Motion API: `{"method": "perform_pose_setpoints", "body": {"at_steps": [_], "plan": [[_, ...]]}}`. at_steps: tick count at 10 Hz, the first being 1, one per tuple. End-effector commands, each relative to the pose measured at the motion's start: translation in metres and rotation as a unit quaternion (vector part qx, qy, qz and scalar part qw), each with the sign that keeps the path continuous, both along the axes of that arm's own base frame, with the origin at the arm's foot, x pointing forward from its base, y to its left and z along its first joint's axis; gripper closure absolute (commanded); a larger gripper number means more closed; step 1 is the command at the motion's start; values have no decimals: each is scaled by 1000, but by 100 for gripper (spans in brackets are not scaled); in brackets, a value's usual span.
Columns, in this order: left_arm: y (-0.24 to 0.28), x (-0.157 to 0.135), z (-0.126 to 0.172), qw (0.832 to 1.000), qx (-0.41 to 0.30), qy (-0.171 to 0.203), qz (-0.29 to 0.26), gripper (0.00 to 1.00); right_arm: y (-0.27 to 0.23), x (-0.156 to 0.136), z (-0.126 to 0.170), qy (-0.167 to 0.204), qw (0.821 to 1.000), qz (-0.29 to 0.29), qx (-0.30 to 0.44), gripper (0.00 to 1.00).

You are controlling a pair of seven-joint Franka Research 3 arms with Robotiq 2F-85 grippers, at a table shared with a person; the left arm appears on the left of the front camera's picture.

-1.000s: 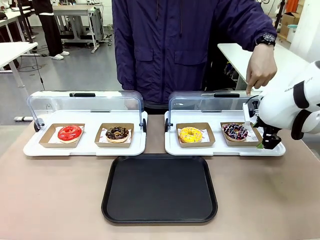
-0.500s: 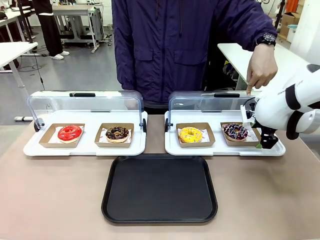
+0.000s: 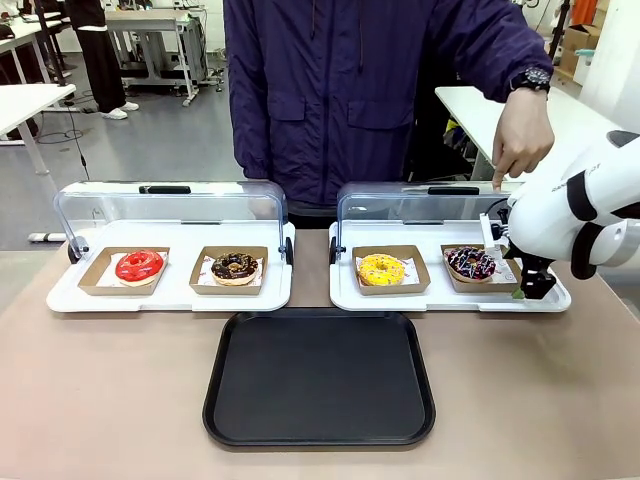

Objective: Move the fourth donut from the left to the tray.
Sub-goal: Pick up the Paper togo box containing the Donut indicated by the person and place it on the Handle tray.

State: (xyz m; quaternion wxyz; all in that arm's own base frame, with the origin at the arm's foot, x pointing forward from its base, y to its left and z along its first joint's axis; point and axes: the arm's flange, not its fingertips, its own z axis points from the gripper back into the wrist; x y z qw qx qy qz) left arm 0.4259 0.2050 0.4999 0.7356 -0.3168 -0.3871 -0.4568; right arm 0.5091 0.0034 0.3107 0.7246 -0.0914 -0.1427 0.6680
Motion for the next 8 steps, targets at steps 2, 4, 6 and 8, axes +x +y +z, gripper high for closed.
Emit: {"method": "perform_pose_setpoints", "body": {"at_steps": [2, 4, 6, 8], "plan": [[-1, -2, 2, 1000, 3, 2, -3, 0, 1, 9, 4, 14, 1000, -12, -7, 100], [-1, -2, 2, 1000, 3, 2, -3, 0, 0, 9, 4, 23, 1000, -9, -3, 100], [-1, -2, 2, 1000, 3, 2, -3, 0, 0, 9, 2, 33, 999, -1, 3, 100], [-1, -2, 2, 1000, 3, 2, -3, 0, -1, 10, 1, 40, 999, 1, 1, 100]]}}
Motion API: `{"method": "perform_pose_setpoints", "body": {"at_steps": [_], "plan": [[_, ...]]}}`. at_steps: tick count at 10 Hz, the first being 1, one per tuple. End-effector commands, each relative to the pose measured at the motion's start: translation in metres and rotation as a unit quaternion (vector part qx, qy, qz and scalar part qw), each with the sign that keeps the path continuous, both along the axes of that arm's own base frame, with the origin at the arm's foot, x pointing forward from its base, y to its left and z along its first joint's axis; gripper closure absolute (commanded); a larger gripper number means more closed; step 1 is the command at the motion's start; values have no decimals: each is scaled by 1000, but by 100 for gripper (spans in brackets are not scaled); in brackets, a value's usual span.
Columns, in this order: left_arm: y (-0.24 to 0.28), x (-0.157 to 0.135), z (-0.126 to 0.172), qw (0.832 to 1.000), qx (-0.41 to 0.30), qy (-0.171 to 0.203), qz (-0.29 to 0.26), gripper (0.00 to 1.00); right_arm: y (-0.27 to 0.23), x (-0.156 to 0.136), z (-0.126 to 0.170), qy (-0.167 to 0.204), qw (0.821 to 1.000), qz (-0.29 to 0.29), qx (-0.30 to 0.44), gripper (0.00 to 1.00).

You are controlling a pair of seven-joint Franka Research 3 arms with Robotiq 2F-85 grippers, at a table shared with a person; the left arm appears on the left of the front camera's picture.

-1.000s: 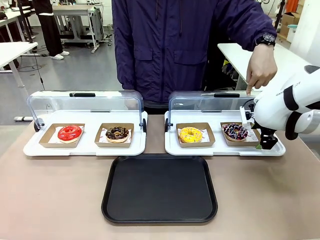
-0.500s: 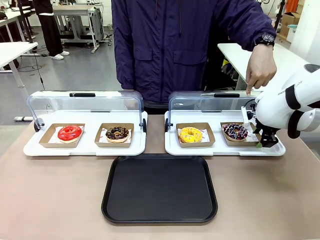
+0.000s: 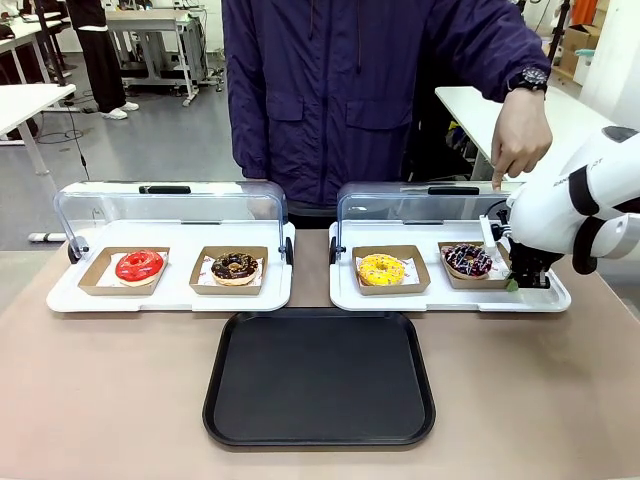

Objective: Move the fourth donut from the left to the tray.
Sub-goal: Pick up the Paper togo box containing the Donut indicated by the person and place it on the Handle tray.

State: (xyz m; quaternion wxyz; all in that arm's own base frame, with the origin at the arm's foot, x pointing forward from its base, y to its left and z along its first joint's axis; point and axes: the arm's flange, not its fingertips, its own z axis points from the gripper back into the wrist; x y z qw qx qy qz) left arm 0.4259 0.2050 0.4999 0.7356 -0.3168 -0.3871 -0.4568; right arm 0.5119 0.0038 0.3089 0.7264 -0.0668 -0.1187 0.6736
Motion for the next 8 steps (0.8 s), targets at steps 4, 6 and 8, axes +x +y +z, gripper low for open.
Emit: {"method": "perform_pose_setpoints", "body": {"at_steps": [4, 6, 8], "plan": [[-1, -2, 2, 1000, 3, 2, -3, 0, -6, 9, 3, 2, 1000, -9, 8, 100], [-1, -2, 2, 1000, 3, 2, -3, 0, -3, 3, 1, 5, 1000, -3, 2, 100], [-1, -2, 2, 1000, 3, 2, -3, 0, -3, 3, 1, 5, 1000, -3, 2, 100]]}}
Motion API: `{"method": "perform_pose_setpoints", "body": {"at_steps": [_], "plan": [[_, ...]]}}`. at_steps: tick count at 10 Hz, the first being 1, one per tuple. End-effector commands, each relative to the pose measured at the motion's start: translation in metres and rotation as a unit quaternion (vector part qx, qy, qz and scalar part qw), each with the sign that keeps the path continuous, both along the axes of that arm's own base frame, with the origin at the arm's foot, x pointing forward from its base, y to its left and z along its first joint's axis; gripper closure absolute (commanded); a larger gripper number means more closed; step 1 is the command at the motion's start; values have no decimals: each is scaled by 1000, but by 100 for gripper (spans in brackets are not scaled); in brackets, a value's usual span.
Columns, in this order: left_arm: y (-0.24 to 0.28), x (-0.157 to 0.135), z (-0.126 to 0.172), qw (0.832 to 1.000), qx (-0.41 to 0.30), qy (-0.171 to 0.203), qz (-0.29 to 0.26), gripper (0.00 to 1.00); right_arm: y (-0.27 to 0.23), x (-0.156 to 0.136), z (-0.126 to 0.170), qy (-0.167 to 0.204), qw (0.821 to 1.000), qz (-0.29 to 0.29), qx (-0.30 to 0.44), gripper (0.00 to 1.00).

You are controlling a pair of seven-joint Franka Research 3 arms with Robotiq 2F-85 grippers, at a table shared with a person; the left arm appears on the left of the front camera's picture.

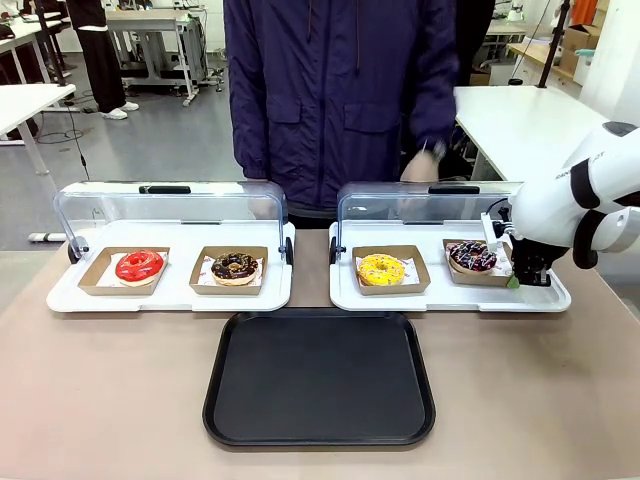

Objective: Move the fourth donut from the left to the tray.
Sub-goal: Pick up the Paper togo box containing the Donut indicated by the person and place it on the Handle tray.

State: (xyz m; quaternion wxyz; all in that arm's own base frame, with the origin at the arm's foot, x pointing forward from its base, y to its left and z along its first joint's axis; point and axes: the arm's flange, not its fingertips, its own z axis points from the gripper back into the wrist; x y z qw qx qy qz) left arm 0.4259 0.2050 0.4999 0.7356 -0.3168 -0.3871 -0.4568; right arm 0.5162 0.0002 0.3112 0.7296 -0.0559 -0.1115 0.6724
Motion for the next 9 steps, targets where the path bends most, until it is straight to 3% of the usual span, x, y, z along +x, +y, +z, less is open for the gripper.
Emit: {"method": "perform_pose_setpoints", "body": {"at_steps": [1, 3, 5, 9], "plan": [[-1, -2, 2, 1000, 3, 2, -3, 0, 0, 0, 0, 0, 1000, 0, 0, 98], [-1, -2, 2, 1000, 3, 2, -3, 0, 10, -17, 24, -46, 999, -13, -8, 98], [-1, -2, 2, 1000, 3, 2, -3, 0, 22, -33, 45, -69, 998, -10, -8, 98], [-1, -2, 2, 1000, 3, 2, -3, 0, 52, -74, 76, -69, 998, 6, -7, 98]]}}
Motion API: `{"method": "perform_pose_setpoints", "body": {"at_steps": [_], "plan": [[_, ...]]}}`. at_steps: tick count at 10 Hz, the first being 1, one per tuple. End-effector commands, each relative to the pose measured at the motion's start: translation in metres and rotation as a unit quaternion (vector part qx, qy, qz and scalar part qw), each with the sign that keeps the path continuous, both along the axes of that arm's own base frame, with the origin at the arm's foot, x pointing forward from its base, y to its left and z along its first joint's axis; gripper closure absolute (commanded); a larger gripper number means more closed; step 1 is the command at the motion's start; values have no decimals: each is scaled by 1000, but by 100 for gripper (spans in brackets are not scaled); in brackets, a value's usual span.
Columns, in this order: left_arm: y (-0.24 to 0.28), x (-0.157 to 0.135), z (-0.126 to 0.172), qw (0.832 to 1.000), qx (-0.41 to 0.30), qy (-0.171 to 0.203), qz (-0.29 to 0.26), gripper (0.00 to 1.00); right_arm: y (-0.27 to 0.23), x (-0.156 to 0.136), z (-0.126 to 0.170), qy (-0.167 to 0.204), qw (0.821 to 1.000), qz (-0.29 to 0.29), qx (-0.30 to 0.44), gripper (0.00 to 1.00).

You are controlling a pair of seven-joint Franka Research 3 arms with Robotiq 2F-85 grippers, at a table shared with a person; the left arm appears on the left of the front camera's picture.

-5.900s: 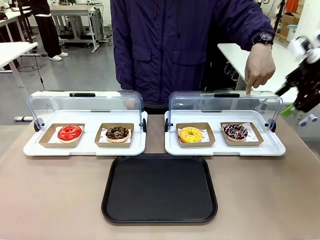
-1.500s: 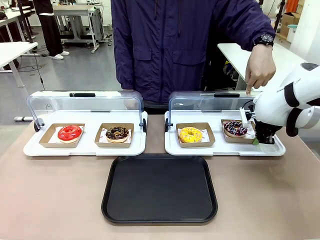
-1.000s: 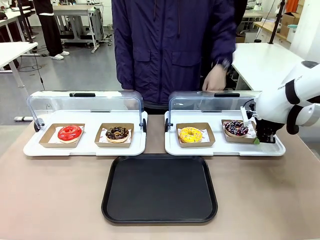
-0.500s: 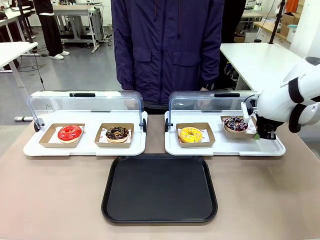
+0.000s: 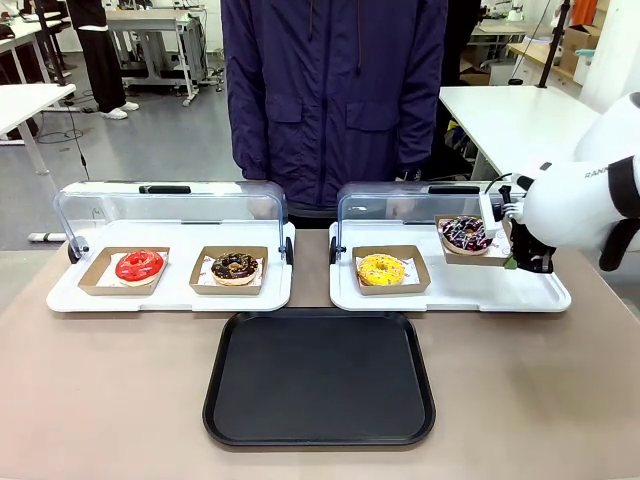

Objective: Move the fourth donut from the left to the tray.
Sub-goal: Pick up the Paper togo box containing the Donut indicated by the person and place it on the Handle tray.

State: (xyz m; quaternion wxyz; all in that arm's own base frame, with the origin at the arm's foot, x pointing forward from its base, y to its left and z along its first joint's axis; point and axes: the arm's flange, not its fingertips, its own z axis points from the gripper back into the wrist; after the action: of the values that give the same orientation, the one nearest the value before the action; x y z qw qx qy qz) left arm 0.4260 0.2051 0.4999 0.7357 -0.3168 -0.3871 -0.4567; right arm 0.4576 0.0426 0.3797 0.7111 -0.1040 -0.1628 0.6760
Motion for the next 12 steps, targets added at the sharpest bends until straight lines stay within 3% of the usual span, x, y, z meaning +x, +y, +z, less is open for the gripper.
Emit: {"method": "perform_pose_setpoints", "body": {"at_steps": [1, 8, 12], "plan": [[-1, -2, 2, 1000, 3, 2, -3, 0, 17, -26, 14, 2, 1000, -7, 2, 98], [-1, -2, 2, 1000, 3, 2, -3, 0, 89, -110, 39, 22, 999, 11, 48, 98], [-1, -2, 2, 1000, 3, 2, -3, 0, 150, -141, 26, 34, 999, 14, 37, 98]]}}
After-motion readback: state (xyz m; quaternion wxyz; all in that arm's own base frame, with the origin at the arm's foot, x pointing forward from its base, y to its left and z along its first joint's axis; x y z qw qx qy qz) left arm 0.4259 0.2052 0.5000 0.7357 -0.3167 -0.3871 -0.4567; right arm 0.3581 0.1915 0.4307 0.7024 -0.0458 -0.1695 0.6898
